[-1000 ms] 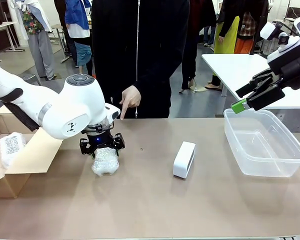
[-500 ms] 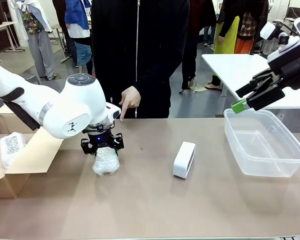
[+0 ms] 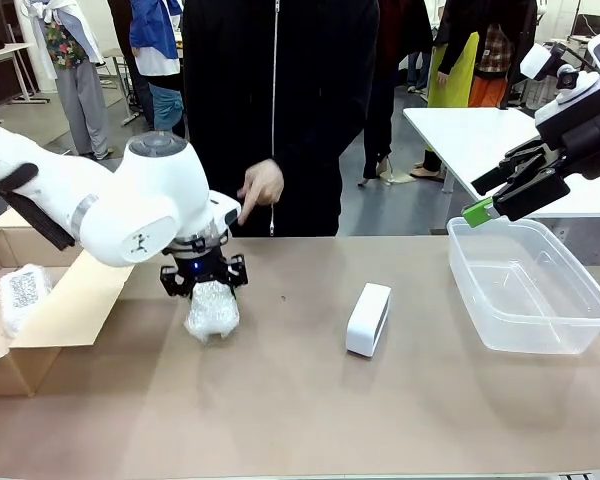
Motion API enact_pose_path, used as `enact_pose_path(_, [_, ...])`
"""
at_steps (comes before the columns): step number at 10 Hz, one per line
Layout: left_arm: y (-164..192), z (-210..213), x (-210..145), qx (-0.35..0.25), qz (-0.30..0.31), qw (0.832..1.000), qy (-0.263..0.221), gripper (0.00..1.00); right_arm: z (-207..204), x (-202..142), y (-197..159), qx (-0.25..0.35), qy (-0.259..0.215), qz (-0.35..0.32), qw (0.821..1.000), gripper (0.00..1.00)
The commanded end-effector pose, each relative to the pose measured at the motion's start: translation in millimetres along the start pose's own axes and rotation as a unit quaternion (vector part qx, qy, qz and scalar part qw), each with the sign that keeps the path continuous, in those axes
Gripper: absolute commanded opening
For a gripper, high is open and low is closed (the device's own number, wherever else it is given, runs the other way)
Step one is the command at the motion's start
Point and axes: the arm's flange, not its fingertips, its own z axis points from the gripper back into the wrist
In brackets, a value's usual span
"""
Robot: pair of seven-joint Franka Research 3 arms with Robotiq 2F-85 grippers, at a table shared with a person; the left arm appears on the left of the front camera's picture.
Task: Separate and place wrapped and unwrapped clocks.
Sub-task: Pick up the Digital clock indicated by the person.
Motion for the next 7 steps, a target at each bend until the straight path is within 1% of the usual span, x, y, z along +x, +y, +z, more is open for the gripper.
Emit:
enact_pose_path(1, [0.6, 84.0, -7.9, -0.003, 0.004, 0.999, -0.043, 0.31, -1.4, 0.6, -1.7, 0.010, -0.011, 0.002, 1.000, 1.00])
enact_pose_path(3, [-8.1, 141.5, -10.2, -0.005, -0.012, 0.997, -0.074, 0.31, -1.4, 0.6, -1.7, 0.010, -0.011, 0.002, 1.000, 1.00])
enact_pose_path(4, [-18.6, 171.0, -11.8, -0.010, -0.039, 0.996, -0.082, 0.31, -1.4, 0.6, -1.7, 0.010, -0.011, 0.002, 1.000, 1.00])
enact_pose_path(5, [-23.5, 199.2, -14.5, -0.008, -0.050, 0.993, -0.103, 0.31, -1.4, 0.6, -1.7, 0.010, -0.011, 0.002, 1.000, 1.00])
enact_pose_path(6, [-25.5, 225.9, -18.0, -0.003, -0.068, 0.991, -0.113, 0.31, -1.4, 0.6, -1.7, 0.010, -0.011, 0.002, 1.000, 1.00])
enact_pose_path(7, [-26.0, 249.8, -19.7, -0.003, -0.072, 0.989, -0.131, 0.31, -1.4, 0.6, -1.7, 0.010, -0.011, 0.002, 1.000, 1.00])
